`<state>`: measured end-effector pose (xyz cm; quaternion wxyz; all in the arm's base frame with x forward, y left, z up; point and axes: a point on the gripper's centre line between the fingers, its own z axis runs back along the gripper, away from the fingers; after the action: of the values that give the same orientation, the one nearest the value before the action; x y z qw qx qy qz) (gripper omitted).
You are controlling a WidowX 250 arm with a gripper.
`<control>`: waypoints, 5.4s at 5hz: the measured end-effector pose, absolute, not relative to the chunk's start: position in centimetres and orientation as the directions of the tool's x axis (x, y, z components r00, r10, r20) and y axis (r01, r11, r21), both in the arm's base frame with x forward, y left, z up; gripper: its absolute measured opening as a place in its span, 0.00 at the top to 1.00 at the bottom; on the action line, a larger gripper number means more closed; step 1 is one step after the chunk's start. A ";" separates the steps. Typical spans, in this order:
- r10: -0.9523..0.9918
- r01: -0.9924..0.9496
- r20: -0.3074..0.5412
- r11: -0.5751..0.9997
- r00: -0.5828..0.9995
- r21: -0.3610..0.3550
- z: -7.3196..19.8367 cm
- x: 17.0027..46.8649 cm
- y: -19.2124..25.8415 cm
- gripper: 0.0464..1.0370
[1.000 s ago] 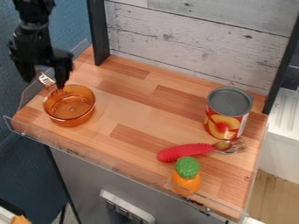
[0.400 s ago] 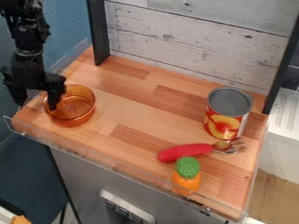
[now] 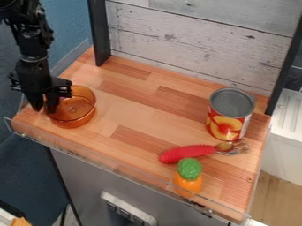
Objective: Move something in the table
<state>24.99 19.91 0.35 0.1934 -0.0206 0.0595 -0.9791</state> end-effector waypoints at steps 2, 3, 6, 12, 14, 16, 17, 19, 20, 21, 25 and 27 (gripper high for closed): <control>-0.325 0.325 -0.018 -0.942 -0.946 -0.085 1.8 25.1 19.3 0.96; -0.257 0.261 -0.065 -0.963 -0.964 -0.070 3.5 25.7 19.0 0.97; 0.256 -0.248 -0.087 -0.964 -0.963 -0.099 6.7 26.8 16.6 0.97; 0.988 -0.971 0.082 -0.112 -0.132 -0.210 5.7 33.7 10.6 0.97; 0.996 -0.971 0.075 0.068 0.052 -0.230 5.2 35.8 7.4 0.97; 0.984 -0.966 0.108 0.163 0.144 -0.199 3.7 37.8 4.2 0.97; 0.979 -0.965 0.127 0.180 0.158 -0.189 2.8 39.0 2.9 0.97; 0.974 -0.958 0.129 0.210 0.187 -0.194 2.1 40.3 0.9 0.97; 0.973 -0.957 0.113 0.222 0.203 -0.189 1.8 40.8 -0.2 0.97; 0.968 -0.954 0.128 0.236 0.214 -0.186 1.8 40.8 -1.2 0.95; 0.977 -0.966 0.140 0.186 0.162 -0.182 0.9 40.0 -1.1 0.02; 0.990 -0.951 0.090 0.130 0.109 -0.281 5.6 40.3 -0.4 0.03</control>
<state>40.27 -0.45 5.61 -0.7408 0.0763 0.1279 -0.6550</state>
